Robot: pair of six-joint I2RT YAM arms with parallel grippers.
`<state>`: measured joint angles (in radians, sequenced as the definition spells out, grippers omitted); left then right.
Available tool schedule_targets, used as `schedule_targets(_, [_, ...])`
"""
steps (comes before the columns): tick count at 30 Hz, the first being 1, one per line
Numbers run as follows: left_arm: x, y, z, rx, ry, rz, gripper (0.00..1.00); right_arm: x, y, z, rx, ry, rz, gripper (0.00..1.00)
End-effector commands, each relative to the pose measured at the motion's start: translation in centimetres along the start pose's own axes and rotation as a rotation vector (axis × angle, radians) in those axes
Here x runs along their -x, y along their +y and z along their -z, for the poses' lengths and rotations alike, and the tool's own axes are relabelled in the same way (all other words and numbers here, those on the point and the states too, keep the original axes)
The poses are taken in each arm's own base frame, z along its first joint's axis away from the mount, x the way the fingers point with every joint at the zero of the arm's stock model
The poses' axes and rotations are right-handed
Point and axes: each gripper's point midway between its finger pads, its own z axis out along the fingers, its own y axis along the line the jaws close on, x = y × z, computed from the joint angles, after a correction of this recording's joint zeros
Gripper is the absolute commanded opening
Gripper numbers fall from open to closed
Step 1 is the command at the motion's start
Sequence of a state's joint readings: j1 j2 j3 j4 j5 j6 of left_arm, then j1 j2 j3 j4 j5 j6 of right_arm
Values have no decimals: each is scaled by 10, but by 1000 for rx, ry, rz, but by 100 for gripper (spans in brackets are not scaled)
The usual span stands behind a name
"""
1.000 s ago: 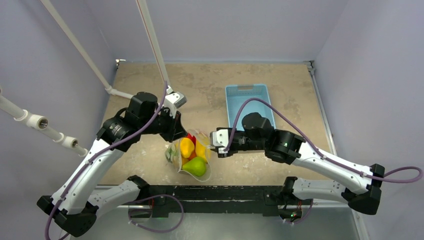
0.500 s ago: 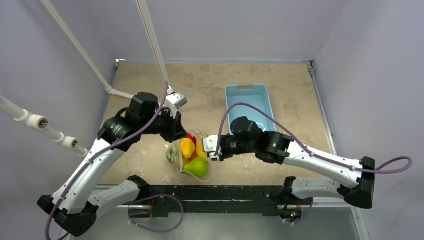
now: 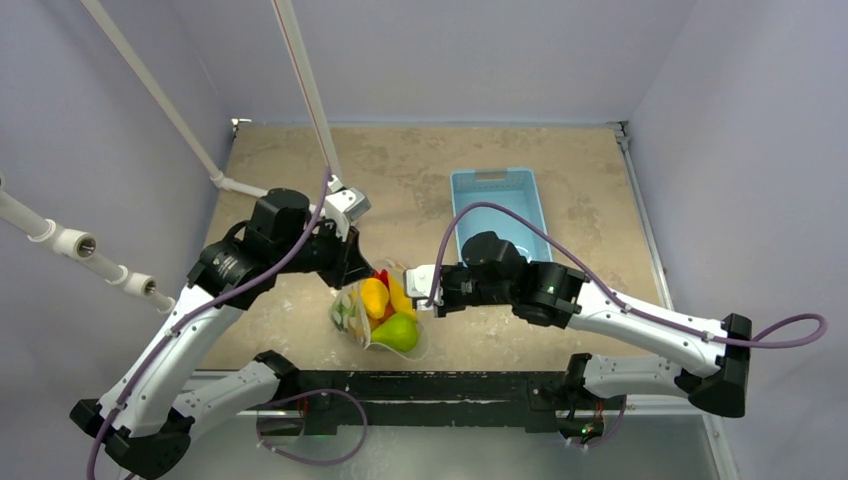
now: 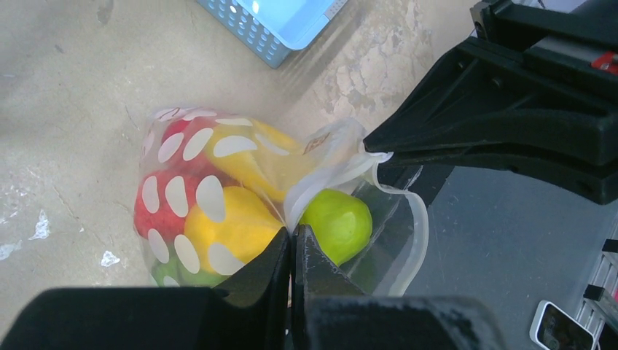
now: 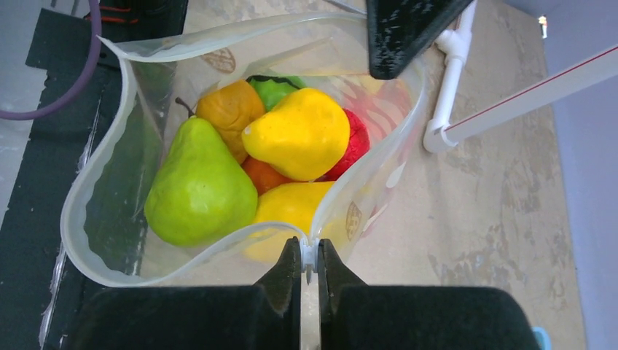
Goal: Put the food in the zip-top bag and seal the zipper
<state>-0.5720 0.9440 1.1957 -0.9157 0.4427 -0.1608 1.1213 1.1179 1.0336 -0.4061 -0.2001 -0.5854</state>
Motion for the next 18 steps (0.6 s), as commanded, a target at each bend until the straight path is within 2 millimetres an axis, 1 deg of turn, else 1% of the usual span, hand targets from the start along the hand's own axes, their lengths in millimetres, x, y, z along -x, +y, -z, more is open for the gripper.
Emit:
schedule_targets(1, [6,-10,12,-31,-70,-48,0,52,-26,25,-93,-139,-2,0])
schedule_targets(3, [7,-13,15,-36,-85,-55,0,60,-30,27,-98,-153,-22,0])
schedule_targets(7, [14,-13,23,-18,-122,-76,20,68,-31,28,-80,-148,-62,0])
schedule_targets(10, [20,-12,28,5,-144,-83,38,81,-30,33,-59,-181,-61,0])
schedule_targets(13, [31,-15,34,7,-189,-98,51,92,-27,39,-24,-204,-58,0])
schedule_targets(16, [45,-25,44,-22,-256,-125,60,93,-24,40,5,-192,-67,0])
schedule_targets(18, [53,-36,50,-67,-298,-144,62,92,-21,39,24,-176,-76,0])
